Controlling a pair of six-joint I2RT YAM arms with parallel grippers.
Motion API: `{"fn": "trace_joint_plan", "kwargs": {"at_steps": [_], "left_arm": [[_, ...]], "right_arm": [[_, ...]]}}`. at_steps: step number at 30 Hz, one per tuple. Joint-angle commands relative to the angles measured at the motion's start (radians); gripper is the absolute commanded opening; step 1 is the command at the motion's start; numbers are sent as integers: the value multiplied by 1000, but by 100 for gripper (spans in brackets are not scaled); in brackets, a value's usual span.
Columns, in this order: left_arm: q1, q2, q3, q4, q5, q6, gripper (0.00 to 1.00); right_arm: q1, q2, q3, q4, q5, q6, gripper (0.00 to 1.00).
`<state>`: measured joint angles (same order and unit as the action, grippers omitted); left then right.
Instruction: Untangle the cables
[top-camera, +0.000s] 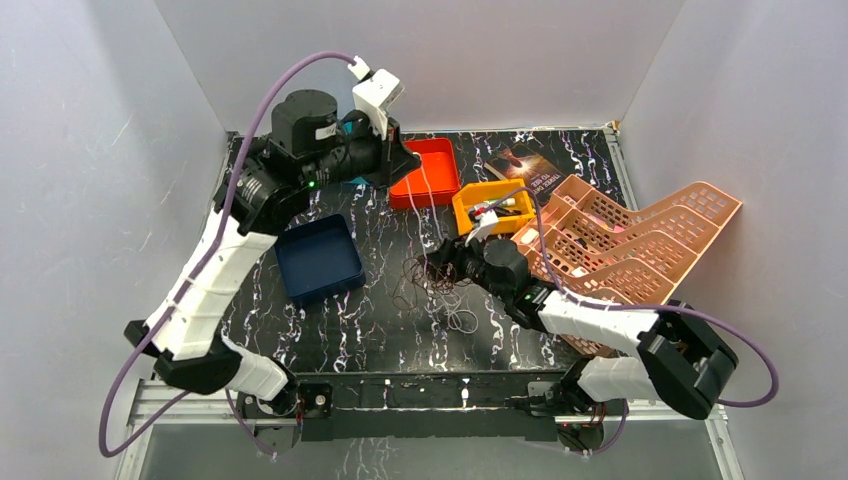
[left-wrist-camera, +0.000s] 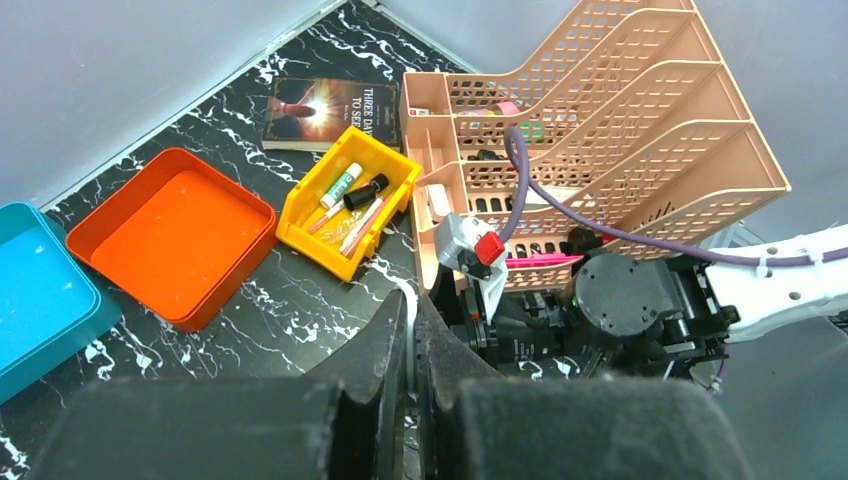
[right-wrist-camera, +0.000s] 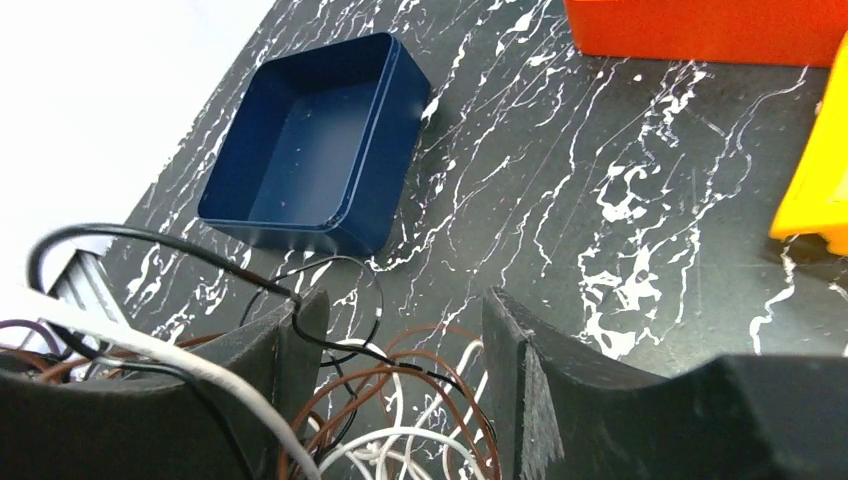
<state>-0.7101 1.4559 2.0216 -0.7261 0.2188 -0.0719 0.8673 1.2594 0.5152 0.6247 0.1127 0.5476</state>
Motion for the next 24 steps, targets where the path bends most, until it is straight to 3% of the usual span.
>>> {"fn": "trace_joint_plan", "kwargs": {"at_steps": [1, 10, 24], "left_arm": [[8, -160, -148, 209, 63, -43, 0], [8, -248, -402, 273, 112, -115, 0], [8, -214, -340, 285, 125, -113, 0]], "right_arm": [[7, -73, 128, -233, 16, -91, 66], [6, -158, 236, -248, -5, -123, 75], [6, -43, 131, -80, -26, -99, 76]]}}
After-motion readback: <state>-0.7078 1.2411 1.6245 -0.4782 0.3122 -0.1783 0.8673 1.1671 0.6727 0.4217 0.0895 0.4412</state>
